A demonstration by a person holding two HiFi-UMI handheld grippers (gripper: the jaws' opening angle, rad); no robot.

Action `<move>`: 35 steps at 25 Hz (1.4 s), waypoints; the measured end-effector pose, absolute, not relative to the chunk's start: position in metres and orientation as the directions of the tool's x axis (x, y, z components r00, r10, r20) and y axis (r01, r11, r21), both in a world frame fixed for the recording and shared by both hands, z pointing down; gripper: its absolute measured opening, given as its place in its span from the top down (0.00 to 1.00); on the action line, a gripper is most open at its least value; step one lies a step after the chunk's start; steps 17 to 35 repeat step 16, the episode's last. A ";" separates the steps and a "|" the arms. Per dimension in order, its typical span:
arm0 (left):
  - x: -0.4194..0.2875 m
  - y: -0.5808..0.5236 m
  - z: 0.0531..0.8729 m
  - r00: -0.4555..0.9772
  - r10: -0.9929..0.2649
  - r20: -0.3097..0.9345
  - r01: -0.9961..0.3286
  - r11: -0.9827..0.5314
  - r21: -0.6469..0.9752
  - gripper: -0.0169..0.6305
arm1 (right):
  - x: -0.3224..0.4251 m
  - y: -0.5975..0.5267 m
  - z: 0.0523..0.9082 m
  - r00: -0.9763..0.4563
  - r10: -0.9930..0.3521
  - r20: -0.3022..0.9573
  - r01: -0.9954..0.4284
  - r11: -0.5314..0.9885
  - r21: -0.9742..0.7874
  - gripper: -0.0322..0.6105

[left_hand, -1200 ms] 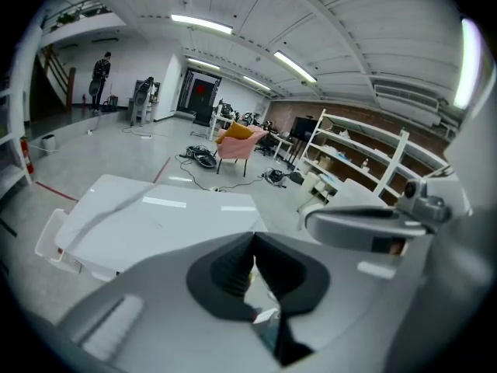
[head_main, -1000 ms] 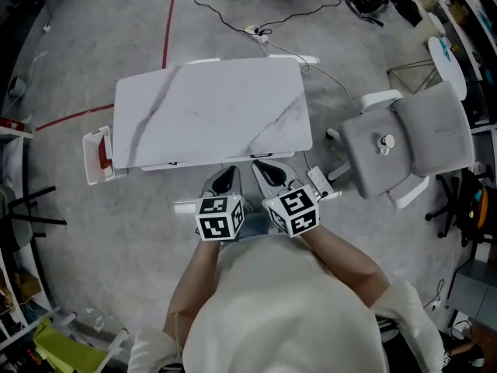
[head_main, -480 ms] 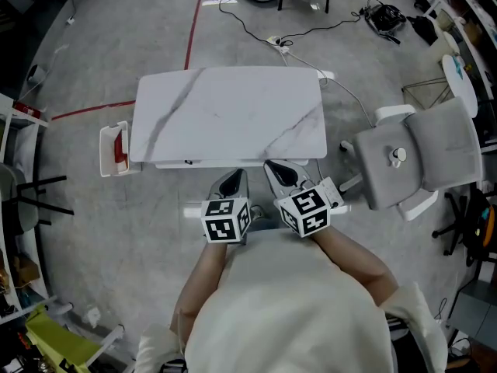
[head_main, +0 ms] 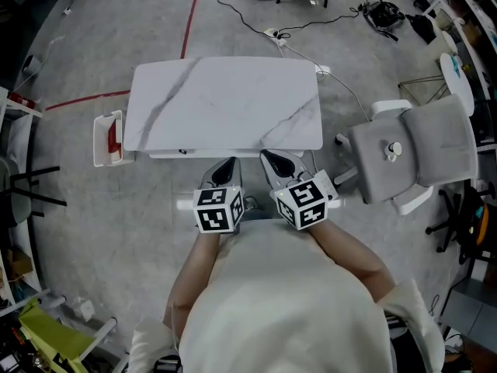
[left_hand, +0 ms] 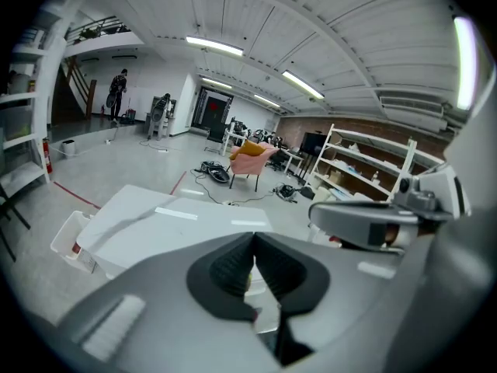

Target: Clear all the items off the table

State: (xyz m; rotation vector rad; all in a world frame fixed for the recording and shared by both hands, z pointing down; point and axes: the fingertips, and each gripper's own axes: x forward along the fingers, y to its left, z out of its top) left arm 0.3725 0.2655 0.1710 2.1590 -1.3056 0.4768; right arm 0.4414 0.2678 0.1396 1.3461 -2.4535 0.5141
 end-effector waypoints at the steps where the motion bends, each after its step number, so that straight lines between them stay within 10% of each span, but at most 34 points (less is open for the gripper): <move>1: 0.372 0.265 0.171 0.462 -0.686 0.562 -0.887 -0.366 0.283 0.96 | 0.442 0.267 0.140 -0.516 -0.748 0.418 -0.853 0.495 -0.167 0.95; 35: 0.374 0.254 0.168 0.487 -0.676 0.553 -0.872 -0.403 0.276 0.96 | 0.448 0.264 0.140 -0.484 -0.771 0.414 -0.873 0.457 -0.169 0.95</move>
